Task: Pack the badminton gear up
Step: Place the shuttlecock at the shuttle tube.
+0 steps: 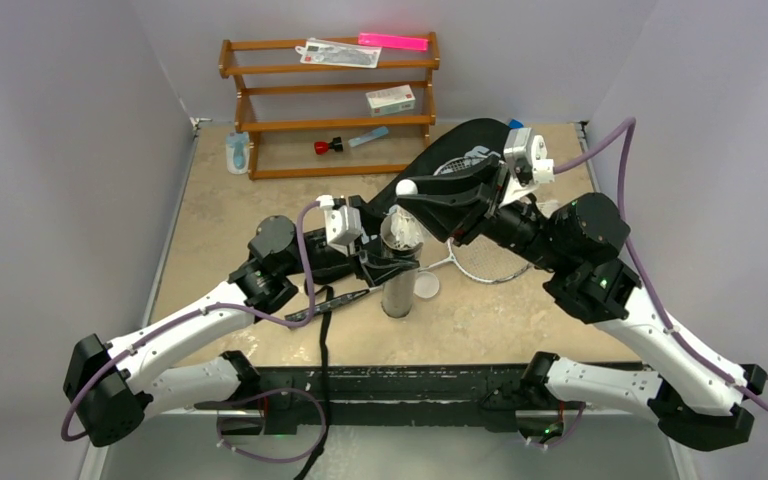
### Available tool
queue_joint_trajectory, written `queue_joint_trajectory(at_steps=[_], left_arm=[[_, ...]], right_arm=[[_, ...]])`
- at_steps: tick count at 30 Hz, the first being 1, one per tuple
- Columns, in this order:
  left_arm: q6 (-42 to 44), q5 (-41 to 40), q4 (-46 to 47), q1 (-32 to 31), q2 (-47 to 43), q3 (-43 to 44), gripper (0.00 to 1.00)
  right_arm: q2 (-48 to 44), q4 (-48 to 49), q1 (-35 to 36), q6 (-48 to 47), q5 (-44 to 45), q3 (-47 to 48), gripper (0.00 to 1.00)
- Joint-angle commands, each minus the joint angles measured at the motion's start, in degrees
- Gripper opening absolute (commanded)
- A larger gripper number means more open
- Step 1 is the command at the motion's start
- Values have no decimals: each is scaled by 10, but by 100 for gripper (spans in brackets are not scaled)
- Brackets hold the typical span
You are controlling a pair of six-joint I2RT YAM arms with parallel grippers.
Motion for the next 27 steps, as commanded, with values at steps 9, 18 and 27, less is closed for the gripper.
queue_joint_trajectory(at_steps=[9, 18, 27], left_arm=[[2, -35, -22, -1, -8, 19, 63], [0, -40, -26, -1, -7, 24, 86], [6, -44, -35, -1, -10, 26, 84]], right_arm=[[11, 49, 0, 42, 68, -21, 18], [33, 54, 1, 41, 79, -25, 18], [36, 55, 1, 39, 99, -37, 17]])
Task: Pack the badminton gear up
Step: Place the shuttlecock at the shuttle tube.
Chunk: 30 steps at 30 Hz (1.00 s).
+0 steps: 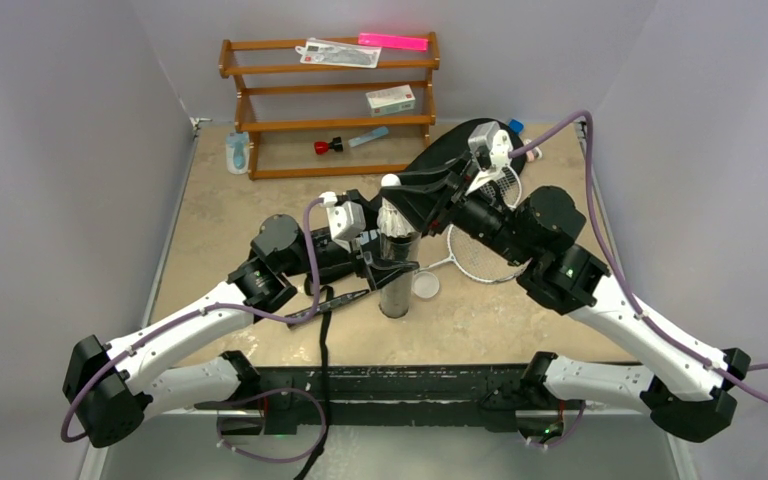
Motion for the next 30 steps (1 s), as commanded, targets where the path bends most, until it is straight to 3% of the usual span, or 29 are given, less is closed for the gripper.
queue_joint_trajectory(at_steps=[1, 30], left_arm=[[10, -3, 4, -1, -6, 25, 84], [6, 12, 18, -1, -11, 15, 63]], right_arm=[[-6, 30, 1, 0, 27, -7, 17], [2, -18, 1, -65, 36, 14, 18]])
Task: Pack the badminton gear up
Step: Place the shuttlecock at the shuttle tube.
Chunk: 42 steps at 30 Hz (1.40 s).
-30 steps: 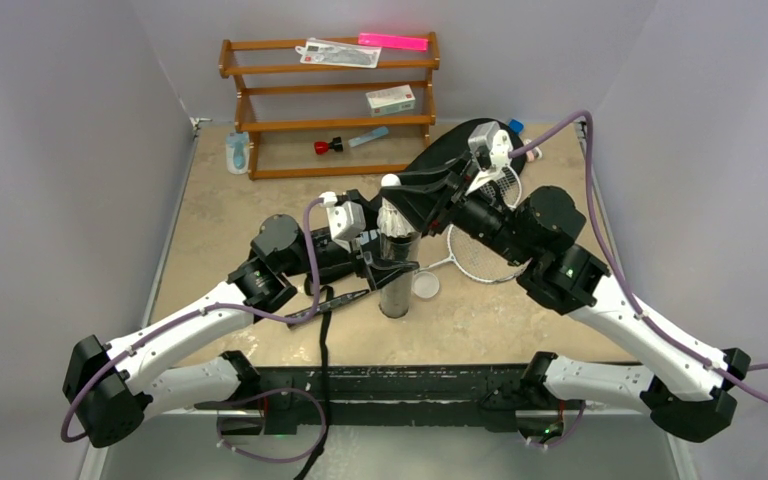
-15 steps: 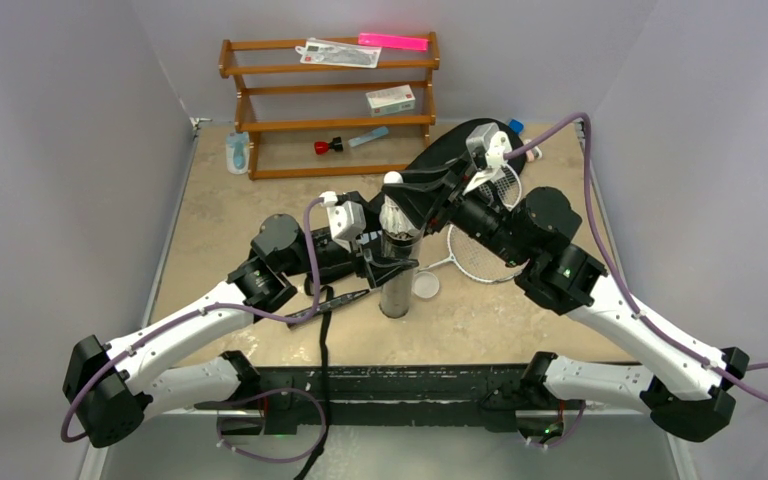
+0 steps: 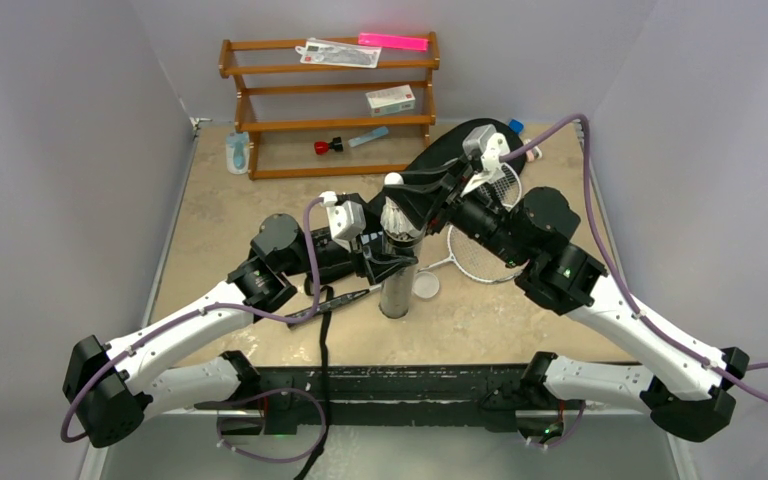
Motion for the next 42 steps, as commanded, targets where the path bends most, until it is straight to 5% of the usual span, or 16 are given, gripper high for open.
queue_joint_trajectory(at_steps=[1, 20, 42], left_arm=[[5, 12, 28, -1, -12, 10, 63], [-1, 20, 29, -1, -11, 3, 52], [-2, 31, 30, -1, -12, 0, 51]], right_arm=[[3, -13, 1, -30, -4, 24, 18], [-7, -52, 1, 22, 29, 52, 19], [-19, -68, 1, 12, 58, 48, 18]])
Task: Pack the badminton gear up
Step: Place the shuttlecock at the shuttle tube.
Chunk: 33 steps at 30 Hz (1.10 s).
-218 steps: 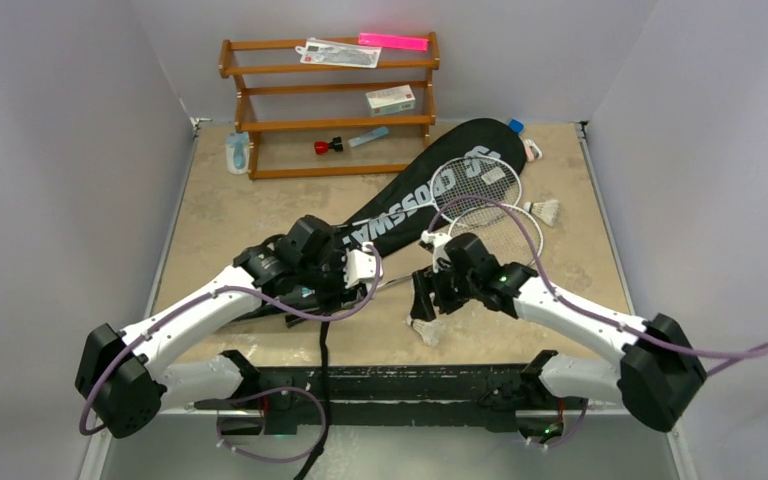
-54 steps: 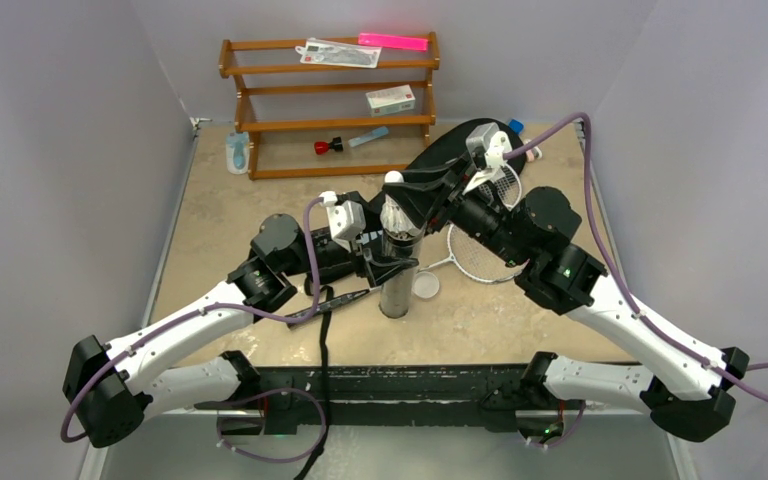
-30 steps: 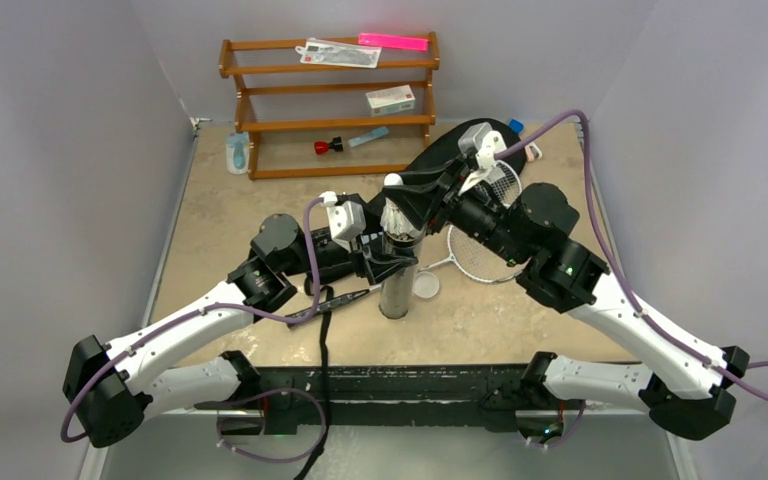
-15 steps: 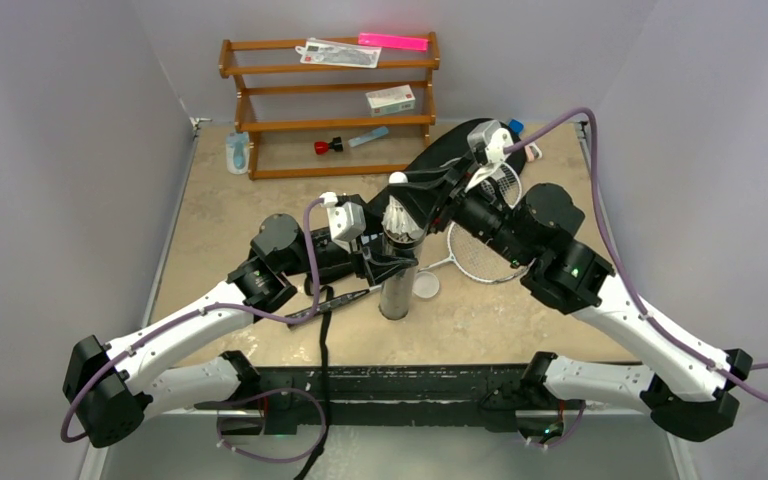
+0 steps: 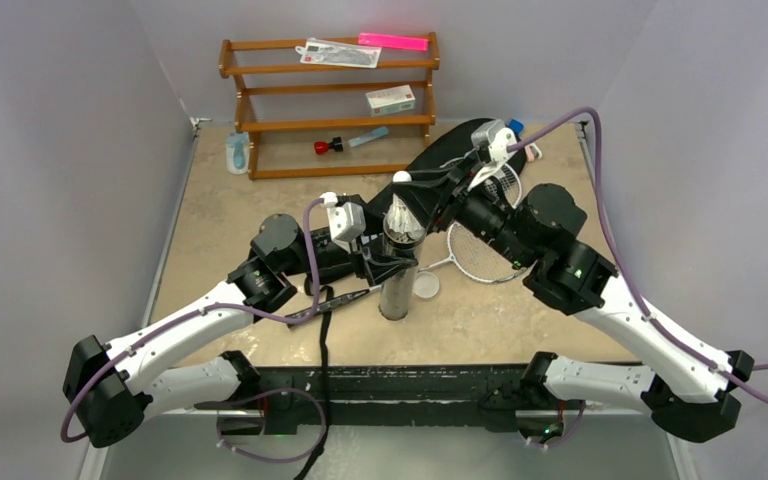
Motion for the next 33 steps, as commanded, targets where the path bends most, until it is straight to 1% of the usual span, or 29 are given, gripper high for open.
queue_joint_trajectory(at_steps=[1, 5, 11, 18, 24, 33], left_arm=[[-1, 19, 29, -1, -12, 1, 51], [-2, 22, 31, -1, -12, 1, 51], [-6, 23, 37, -1, -10, 1, 51], [-14, 27, 45, -1, -12, -3, 51], [-40, 39, 89, -1, -17, -19, 51], [-57, 44, 112, -1, -19, -27, 51]], right_arm=[[-18, -4, 1, -32, 13, 16, 18], [-17, -5, 1, -43, 7, 12, 18], [-14, 20, 1, -53, -38, -8, 19], [-5, 44, 1, -62, -48, -23, 19], [-12, 94, 1, -68, -67, -57, 19], [-31, 185, 0, -70, -75, -127, 17]])
